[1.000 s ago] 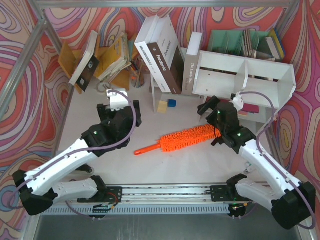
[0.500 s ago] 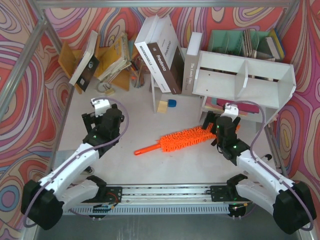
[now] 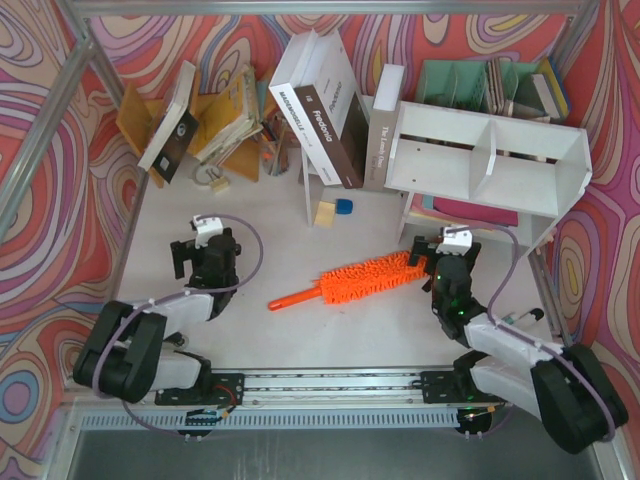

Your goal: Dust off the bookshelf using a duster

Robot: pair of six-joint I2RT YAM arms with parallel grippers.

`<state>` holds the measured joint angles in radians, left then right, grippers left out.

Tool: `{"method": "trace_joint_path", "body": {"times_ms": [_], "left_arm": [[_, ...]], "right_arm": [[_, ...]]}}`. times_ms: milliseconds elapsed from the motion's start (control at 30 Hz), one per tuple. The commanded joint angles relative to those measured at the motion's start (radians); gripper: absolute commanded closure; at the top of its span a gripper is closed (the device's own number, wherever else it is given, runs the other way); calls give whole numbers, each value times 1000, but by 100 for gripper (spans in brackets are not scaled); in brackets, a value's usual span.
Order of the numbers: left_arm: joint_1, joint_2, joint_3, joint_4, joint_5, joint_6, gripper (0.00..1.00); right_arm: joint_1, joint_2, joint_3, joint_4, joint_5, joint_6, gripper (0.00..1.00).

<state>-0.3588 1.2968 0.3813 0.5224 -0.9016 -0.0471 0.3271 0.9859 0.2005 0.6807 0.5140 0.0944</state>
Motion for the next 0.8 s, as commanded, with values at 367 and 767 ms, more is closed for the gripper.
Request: {"method": "trace_joint_path", "body": {"times_ms": [367, 767], "left_arm": [[202, 181, -102, 536, 430, 56, 2], [280, 249, -42, 469, 489, -18, 2]], "right_arm": [[-99, 468, 2, 572, -74, -171, 1], [-218, 648, 54, 682, -312, -147, 1]]}}
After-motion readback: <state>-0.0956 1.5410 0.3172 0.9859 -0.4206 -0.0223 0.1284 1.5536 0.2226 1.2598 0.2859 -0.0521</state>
